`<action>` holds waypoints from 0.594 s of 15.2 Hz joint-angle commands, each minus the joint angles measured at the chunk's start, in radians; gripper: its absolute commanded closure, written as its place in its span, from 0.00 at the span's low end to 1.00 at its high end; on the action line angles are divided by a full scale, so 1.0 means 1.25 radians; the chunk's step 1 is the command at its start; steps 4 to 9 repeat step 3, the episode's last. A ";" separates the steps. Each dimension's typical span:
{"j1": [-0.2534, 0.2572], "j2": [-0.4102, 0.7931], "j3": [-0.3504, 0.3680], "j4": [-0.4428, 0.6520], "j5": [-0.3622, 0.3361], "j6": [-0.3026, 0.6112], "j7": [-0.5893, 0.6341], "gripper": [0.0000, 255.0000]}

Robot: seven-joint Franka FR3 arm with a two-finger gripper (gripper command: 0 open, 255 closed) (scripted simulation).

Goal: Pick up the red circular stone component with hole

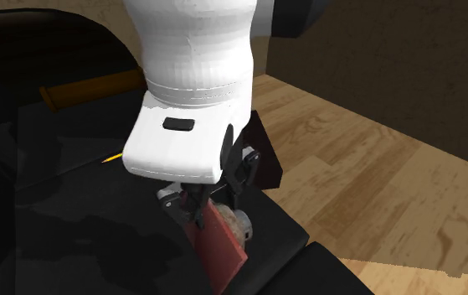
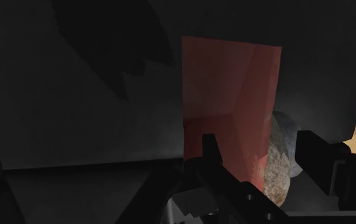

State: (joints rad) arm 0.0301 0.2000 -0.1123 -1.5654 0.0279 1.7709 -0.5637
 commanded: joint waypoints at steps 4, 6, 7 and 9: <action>0.000 0.004 0.000 0.031 0.000 -0.026 0.000 1.00; 0.000 0.004 0.000 0.031 0.000 -0.026 0.000 1.00; 0.000 0.004 0.000 0.031 0.000 -0.026 0.000 1.00; 0.000 0.004 0.000 0.031 0.000 -0.026 0.000 1.00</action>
